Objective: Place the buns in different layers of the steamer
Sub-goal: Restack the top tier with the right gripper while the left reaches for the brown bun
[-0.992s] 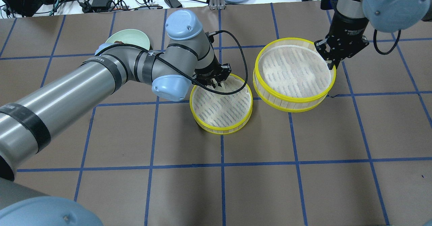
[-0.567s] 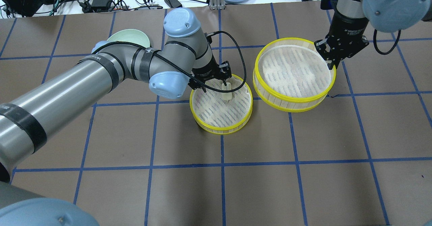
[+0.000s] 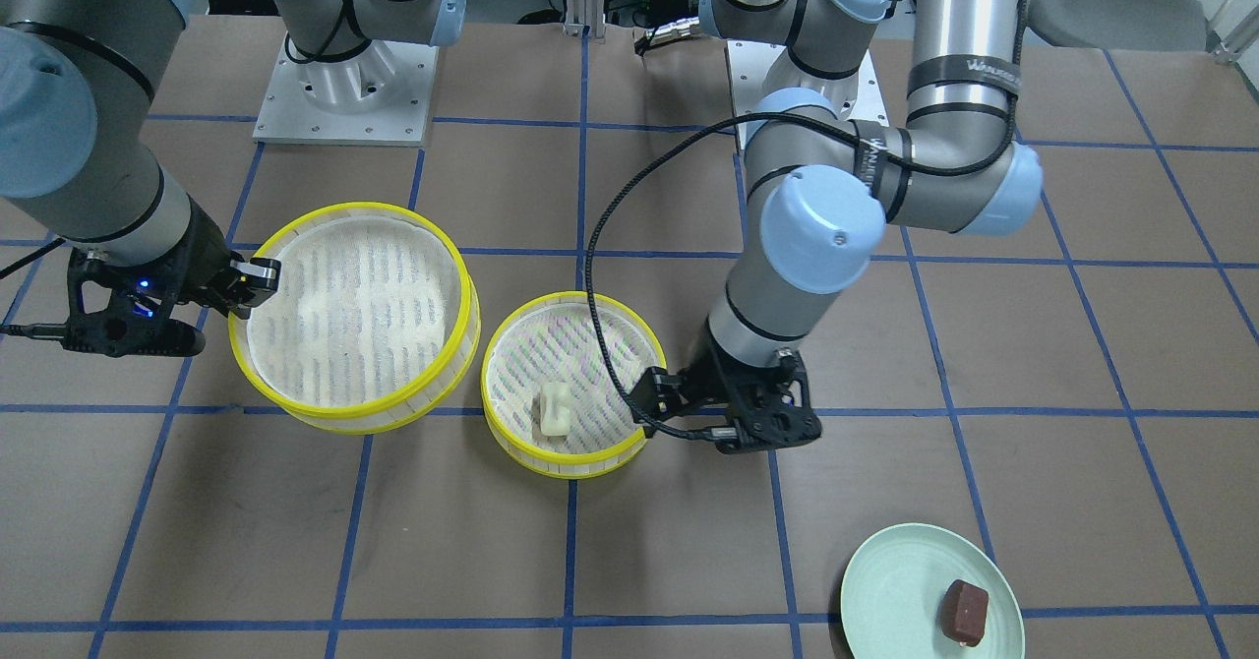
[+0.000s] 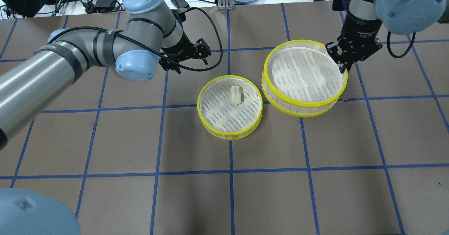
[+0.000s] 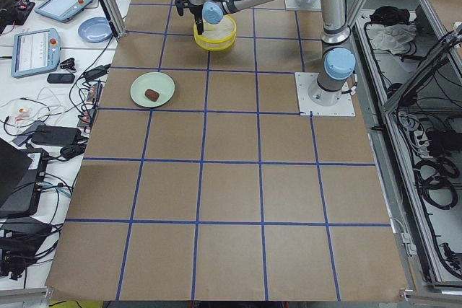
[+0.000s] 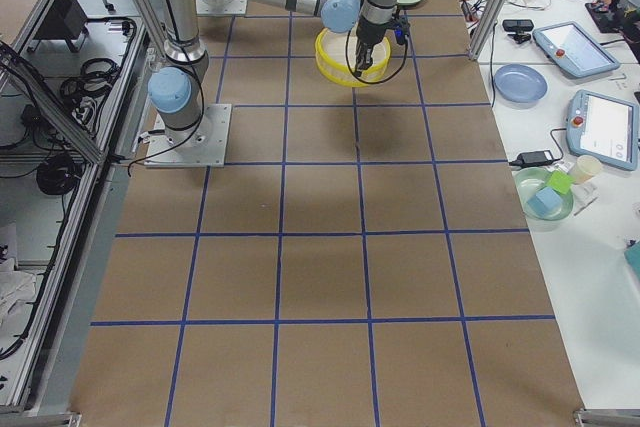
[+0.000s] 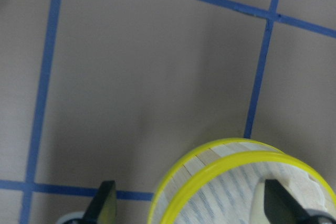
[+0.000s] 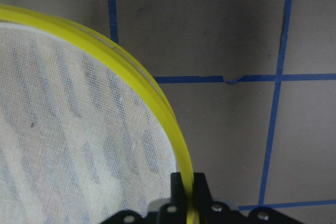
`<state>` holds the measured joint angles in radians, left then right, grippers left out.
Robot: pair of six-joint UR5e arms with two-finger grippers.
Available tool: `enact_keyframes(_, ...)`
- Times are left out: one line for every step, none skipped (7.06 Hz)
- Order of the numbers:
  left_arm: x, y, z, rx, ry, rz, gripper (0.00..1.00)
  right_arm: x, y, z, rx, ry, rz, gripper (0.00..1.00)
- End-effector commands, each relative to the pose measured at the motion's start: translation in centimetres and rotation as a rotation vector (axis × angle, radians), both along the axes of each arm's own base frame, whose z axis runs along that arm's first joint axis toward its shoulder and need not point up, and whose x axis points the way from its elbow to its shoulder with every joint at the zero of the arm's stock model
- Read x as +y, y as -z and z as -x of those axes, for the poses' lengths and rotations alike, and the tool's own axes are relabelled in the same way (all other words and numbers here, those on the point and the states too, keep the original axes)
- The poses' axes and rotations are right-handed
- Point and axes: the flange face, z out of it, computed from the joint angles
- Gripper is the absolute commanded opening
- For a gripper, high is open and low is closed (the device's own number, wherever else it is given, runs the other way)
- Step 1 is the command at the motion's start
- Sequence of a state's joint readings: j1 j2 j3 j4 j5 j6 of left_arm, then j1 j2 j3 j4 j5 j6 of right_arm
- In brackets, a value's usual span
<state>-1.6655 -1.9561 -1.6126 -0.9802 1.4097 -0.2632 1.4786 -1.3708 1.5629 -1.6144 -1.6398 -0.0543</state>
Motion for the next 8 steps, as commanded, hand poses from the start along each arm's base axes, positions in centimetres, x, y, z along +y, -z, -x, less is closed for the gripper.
enact_keyframes(-3.4, -2.3, -9.7, -0.097, 0.169, 0.095, 1.0, 0.9, 1.2, -8.4, -0.029, 0.122, 0.012, 0.0)
enact_keyframes(-4.0, -2.3, -12.9, -0.152, 0.315, 0.128, 1.0, 0.9, 2.8, -12.6, -0.006, 0.091, 0.034, 0.0)
enact_keyframes(-5.0, -1.2, -17.2, -0.193, 0.429, 0.154, 1.0, 1.1, 3.8, -14.2, 0.009, 0.152, 0.027, 0.0)
enact_keyframes(-6.2, 0.4, -20.4, -0.24, 0.535, 0.2, 1.0, 1.3, 4.4, -15.0, 0.016, 0.183, 0.014, 0.0)
enact_keyframes(-6.8, 2.1, -22.9, -0.244, 0.569, 0.195, 1.0, 1.9, 5.0, -16.1, 0.022, 0.172, 0.003, 0.0)
enact_keyframes(-7.9, 3.2, -24.0, -0.276, 0.621, 0.233, 1.0, 2.4, 5.7, -16.5, 0.03, 0.17, -0.001, 0.0)
enact_keyframes(-9.1, 5.0, -24.5, -0.296, 0.683, 0.244, 1.0, 2.6, 6.1, -16.7, 0.026, 0.169, -0.009, 0.0)
enact_keyframes(-9.9, 6.9, -25.4, -0.286, 0.679, 0.229, 1.0, 2.7, 6.5, -16.9, 0.018, 0.176, 0.002, 0.0)
